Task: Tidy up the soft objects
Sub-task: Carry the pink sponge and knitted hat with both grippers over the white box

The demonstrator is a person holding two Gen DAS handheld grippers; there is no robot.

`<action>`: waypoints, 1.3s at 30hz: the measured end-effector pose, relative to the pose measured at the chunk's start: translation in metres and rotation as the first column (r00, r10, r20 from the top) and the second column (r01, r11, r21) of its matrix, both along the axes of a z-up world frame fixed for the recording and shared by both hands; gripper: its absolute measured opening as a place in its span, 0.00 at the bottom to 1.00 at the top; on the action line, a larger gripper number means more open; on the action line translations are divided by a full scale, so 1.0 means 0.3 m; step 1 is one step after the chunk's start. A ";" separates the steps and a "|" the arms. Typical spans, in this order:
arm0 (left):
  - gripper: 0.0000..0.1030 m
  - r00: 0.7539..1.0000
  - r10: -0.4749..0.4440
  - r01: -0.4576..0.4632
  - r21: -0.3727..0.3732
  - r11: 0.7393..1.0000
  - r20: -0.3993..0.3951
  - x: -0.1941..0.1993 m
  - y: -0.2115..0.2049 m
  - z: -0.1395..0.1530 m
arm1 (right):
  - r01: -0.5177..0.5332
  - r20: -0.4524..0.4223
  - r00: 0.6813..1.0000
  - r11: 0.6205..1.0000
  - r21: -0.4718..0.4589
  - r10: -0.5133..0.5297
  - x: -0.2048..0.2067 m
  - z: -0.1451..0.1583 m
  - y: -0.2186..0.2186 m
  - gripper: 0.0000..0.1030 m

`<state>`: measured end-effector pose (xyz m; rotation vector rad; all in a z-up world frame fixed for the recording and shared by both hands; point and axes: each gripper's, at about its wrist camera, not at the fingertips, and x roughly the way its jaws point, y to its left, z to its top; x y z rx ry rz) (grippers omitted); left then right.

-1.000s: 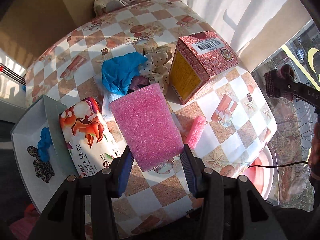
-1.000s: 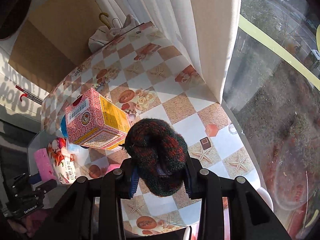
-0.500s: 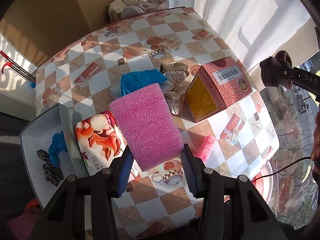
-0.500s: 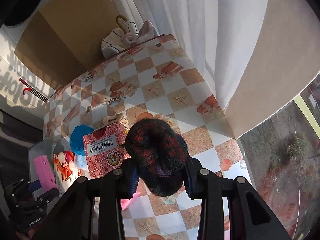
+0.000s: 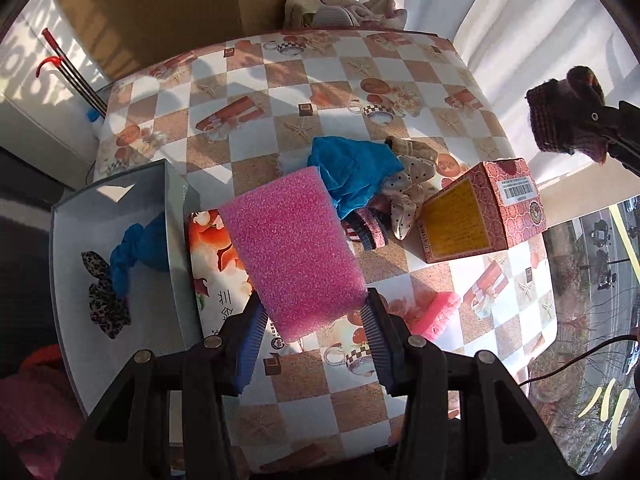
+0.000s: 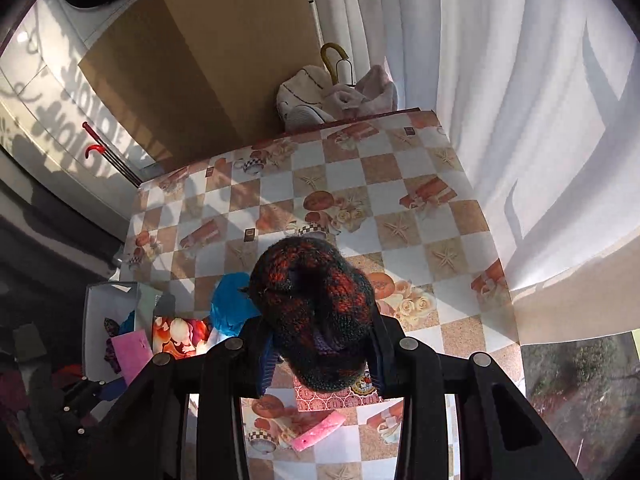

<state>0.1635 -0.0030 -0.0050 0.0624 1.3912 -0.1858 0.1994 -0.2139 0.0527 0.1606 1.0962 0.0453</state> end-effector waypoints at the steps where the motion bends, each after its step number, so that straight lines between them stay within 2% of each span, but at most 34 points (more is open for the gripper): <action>1: 0.50 1.000 0.010 -0.010 0.004 1.000 -0.001 -0.001 0.012 -0.002 | -0.018 0.001 1.000 1.000 -0.002 0.018 0.002 0.002 0.029 0.36; 11: 0.50 0.997 0.073 -0.073 0.017 0.997 -0.016 -0.026 0.109 -0.021 | -0.169 0.013 0.986 0.985 -0.029 0.169 -0.026 -0.008 0.282 0.36; 21: 0.50 0.998 0.052 -0.049 0.058 0.997 -0.043 -0.068 0.112 -0.048 | -0.280 -0.015 0.960 0.959 -0.051 0.280 -0.117 -0.068 0.427 0.36; 29: 0.50 0.996 0.066 -0.063 0.057 0.996 -0.052 -0.092 0.118 -0.055 | -0.350 -0.054 0.936 0.934 -0.067 0.347 -0.151 -0.109 0.488 0.36; 39: 0.50 0.988 0.145 -0.143 0.043 0.989 -0.054 -0.105 0.174 -0.056 | -0.375 -0.078 0.925 0.926 -0.051 0.371 -0.155 -0.127 0.508 0.36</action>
